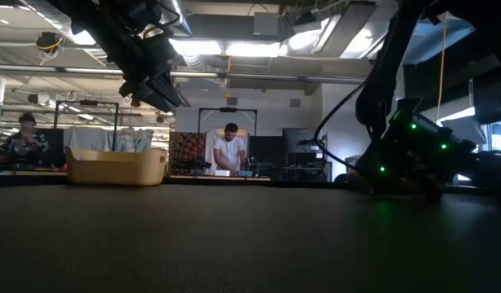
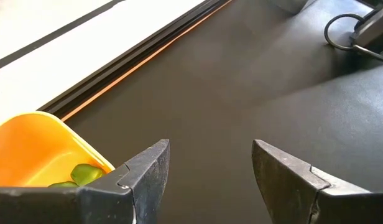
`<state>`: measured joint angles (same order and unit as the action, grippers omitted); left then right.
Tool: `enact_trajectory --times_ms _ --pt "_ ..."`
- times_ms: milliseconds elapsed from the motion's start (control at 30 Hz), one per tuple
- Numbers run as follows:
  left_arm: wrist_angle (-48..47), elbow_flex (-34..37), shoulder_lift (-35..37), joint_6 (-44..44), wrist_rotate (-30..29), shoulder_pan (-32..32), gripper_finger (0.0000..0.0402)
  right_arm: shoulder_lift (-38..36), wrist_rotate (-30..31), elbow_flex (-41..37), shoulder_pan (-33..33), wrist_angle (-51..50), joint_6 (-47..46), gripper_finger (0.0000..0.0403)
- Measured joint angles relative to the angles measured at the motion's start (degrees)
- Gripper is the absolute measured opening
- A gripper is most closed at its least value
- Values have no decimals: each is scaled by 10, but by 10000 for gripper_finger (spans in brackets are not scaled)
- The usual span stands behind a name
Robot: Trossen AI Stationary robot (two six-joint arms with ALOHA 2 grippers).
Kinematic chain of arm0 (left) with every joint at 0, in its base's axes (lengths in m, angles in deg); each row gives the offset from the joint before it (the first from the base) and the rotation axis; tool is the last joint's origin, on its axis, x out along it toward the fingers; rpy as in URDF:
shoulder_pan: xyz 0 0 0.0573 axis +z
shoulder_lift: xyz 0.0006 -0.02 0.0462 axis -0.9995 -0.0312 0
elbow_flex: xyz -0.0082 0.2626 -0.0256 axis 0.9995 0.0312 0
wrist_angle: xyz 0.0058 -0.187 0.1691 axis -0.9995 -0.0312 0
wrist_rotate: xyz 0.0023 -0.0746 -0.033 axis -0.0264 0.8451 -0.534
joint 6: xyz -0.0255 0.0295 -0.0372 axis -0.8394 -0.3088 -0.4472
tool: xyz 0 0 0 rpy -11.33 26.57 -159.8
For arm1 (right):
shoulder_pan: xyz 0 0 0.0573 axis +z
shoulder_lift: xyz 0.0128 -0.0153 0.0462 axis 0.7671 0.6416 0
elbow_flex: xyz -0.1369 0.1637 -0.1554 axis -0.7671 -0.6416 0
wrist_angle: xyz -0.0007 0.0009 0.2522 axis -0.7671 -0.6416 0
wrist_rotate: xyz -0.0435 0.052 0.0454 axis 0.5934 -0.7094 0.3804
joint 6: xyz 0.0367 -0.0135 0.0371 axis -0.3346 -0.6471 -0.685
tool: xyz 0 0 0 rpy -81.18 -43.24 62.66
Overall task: Sort produce into baskets
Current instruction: Put the red bell pepper into the orange bin
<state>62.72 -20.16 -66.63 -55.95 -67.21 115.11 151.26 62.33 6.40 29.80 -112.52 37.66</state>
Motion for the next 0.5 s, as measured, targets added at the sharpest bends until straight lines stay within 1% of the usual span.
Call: enact_trajectory --times_ms 267,367,500 --pt "0 0 0 0 0 0 224 0 3 -1 0 9 31 111" --pt "0 0 0 0 0 0 224 0 3 -1 0 11 40 73" --pt "0 0 0 0 0 0 224 1 2 -1 0 12 42 35"
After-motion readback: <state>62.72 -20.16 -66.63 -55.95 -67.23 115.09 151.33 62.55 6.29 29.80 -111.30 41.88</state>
